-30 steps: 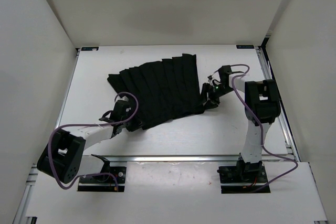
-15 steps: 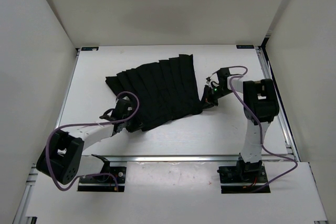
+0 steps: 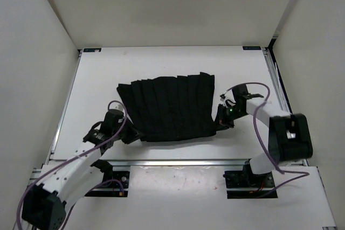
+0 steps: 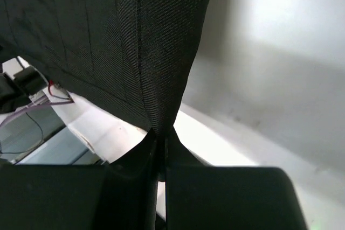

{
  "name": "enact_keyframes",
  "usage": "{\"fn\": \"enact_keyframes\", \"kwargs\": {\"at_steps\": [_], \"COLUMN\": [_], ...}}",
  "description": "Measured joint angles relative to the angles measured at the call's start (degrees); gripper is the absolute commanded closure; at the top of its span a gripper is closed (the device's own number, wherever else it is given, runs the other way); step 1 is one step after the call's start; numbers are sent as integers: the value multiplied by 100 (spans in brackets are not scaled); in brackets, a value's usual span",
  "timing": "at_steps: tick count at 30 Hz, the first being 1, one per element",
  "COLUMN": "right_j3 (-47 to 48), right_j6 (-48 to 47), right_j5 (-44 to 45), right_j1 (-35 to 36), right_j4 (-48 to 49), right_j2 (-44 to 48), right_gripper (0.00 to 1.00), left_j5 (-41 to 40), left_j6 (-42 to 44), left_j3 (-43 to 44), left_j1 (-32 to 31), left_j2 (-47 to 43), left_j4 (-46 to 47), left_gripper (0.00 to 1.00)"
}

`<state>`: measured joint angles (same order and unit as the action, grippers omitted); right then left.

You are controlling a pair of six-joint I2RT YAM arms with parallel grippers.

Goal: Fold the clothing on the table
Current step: Fold the skirt

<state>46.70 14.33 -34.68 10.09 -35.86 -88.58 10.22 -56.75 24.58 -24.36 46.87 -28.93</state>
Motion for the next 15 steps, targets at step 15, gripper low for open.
{"fn": "enact_keyframes", "kwargs": {"at_steps": [15], "right_j3": [-741], "right_j6": [905], "right_j5": [22], "right_j1": [671], "right_j4": [-452], "right_j2": [2511], "right_gripper": [100], "left_j5": [361], "left_j6": [-225], "left_j3": [487], "left_j1": [249], "left_j2": [-1978], "left_j4": [-2494], "left_gripper": [100]}}
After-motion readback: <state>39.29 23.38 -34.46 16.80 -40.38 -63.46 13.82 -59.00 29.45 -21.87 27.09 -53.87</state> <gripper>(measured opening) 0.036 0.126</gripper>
